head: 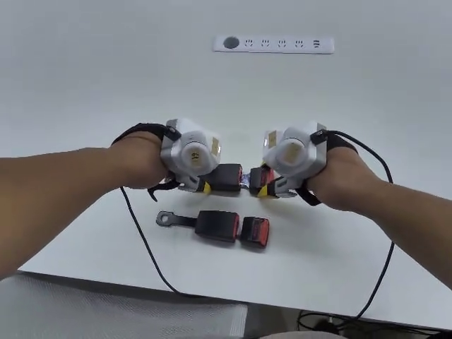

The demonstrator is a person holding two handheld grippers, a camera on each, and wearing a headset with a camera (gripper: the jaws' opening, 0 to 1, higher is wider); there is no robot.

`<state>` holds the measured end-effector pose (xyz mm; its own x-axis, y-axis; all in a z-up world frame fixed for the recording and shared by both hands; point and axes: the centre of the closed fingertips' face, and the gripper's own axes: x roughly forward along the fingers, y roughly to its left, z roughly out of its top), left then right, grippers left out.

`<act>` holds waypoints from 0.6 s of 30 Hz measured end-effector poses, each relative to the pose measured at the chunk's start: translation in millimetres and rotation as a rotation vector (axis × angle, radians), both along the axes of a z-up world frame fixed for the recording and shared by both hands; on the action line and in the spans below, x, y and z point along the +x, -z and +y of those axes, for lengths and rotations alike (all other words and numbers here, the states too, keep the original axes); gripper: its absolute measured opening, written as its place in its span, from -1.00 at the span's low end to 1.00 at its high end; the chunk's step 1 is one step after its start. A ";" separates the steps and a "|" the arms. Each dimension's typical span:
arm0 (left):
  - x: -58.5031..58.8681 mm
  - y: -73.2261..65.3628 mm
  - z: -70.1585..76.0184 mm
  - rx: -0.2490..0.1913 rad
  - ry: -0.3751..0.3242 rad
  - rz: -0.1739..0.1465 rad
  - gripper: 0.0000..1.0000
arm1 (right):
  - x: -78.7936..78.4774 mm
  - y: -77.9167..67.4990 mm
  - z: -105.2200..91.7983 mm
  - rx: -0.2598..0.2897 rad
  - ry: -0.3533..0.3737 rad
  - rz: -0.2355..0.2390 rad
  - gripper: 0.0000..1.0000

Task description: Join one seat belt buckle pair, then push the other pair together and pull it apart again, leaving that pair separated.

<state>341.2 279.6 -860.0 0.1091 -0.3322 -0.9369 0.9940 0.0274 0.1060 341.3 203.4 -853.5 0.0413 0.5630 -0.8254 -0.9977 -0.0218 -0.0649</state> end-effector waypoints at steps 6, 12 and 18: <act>0.1 0.2 1.7 0.022 0.005 -0.012 -0.43 | 0.7 3.6 7.0 -0.006 0.011 0.010 -0.42; -0.3 0.6 1.9 0.016 0.005 -0.005 -0.42 | 0.4 3.4 7.3 0.002 0.006 0.016 -0.41; -0.3 0.9 2.1 0.017 0.003 -0.005 -0.42 | 0.9 3.5 7.8 0.012 0.012 0.021 -0.40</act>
<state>340.8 281.7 -860.9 0.1129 -0.3171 -0.9417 0.9935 0.0227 0.1115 342.1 211.2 -857.0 0.0307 0.5728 -0.8191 -0.9990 -0.0090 -0.0437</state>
